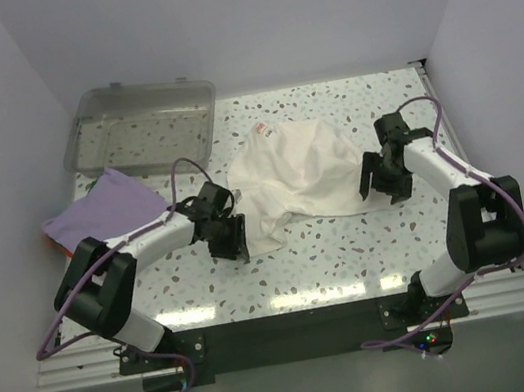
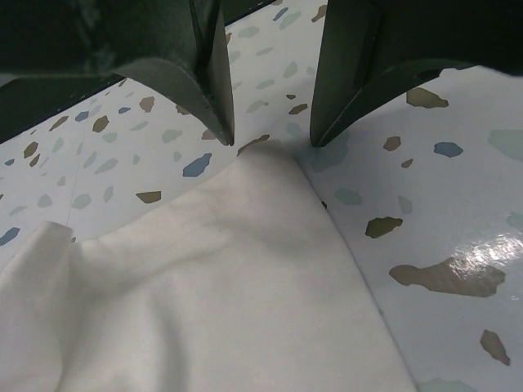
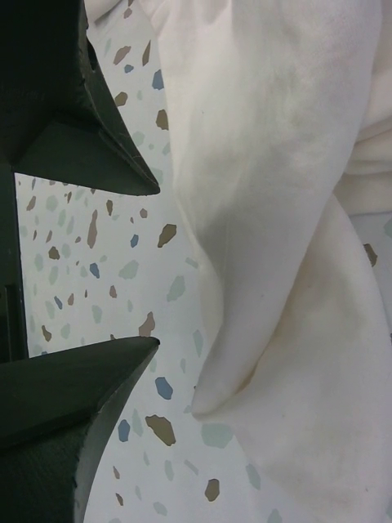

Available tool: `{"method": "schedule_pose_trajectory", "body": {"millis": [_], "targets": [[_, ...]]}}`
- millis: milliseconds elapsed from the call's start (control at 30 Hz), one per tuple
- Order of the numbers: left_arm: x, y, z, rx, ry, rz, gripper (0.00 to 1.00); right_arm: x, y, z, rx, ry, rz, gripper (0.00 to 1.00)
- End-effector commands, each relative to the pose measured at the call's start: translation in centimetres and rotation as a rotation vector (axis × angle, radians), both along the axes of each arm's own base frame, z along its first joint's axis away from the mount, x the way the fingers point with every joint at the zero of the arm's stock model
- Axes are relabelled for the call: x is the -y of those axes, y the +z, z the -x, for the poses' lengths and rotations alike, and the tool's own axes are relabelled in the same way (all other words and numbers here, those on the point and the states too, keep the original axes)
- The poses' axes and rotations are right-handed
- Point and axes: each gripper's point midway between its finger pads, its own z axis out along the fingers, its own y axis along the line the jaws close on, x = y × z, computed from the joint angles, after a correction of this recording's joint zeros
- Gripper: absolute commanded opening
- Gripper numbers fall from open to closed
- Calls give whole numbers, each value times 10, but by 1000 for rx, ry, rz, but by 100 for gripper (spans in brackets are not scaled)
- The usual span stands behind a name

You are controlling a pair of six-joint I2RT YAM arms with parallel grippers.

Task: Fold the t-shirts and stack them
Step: Flatten the tshirt out

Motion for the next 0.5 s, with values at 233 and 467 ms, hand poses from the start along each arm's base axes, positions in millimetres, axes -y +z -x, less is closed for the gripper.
{"method": "schedule_pose_trajectory", "body": {"millis": [233, 467], "targets": [[4, -8, -13, 57, 6, -52, 41, -6, 9, -4, 45, 1, -29, 73], [1, -24, -8, 18, 10, -89, 33, -6, 10, -2, 51, 0, -33, 73]]}}
